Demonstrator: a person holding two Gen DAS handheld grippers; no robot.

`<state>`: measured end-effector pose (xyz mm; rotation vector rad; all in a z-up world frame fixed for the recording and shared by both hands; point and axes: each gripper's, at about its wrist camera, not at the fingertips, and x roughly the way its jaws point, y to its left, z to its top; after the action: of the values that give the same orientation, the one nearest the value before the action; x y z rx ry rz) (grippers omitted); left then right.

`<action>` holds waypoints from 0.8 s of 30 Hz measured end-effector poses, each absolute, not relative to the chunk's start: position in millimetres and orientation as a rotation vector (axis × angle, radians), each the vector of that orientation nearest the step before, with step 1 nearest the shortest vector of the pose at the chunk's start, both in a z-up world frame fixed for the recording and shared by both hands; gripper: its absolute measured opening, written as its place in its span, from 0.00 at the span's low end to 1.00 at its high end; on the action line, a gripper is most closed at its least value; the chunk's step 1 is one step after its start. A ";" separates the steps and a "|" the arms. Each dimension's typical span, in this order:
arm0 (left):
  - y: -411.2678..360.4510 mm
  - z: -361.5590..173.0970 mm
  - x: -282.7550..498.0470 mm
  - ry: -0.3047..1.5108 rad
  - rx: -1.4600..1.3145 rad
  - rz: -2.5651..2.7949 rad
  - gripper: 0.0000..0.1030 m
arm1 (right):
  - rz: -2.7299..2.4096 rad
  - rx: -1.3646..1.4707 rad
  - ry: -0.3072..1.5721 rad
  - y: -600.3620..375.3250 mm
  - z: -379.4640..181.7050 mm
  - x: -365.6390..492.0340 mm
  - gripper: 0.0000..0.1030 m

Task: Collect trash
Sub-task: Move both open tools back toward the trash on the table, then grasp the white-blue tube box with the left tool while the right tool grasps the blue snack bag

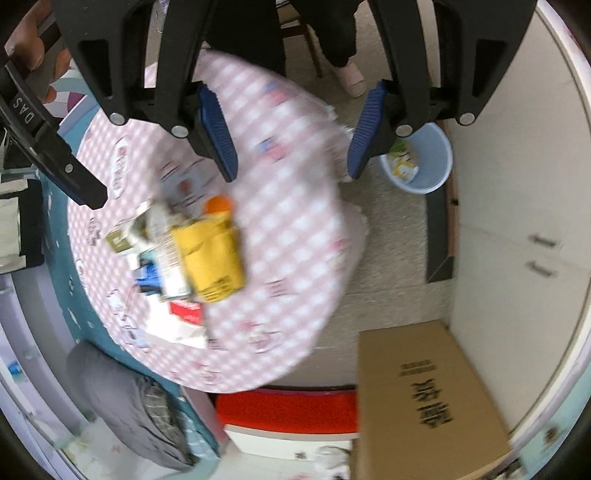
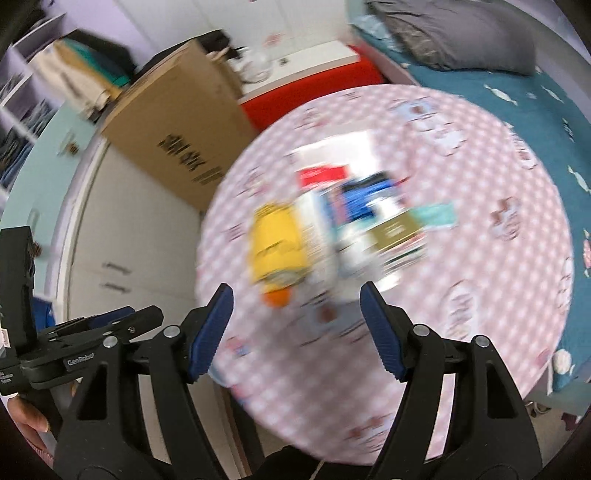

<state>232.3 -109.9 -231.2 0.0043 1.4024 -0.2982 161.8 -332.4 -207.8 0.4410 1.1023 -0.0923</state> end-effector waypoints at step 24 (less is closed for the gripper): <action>-275.6 -303.3 309.4 1.541 0.079 -0.283 0.27 | -0.010 0.441 1.213 -441.9 -250.8 228.3 0.68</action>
<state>309.4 -275.6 -303.3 0.0786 1.5406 -0.2831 228.3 -441.9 -250.8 0.4406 1.2133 -0.0103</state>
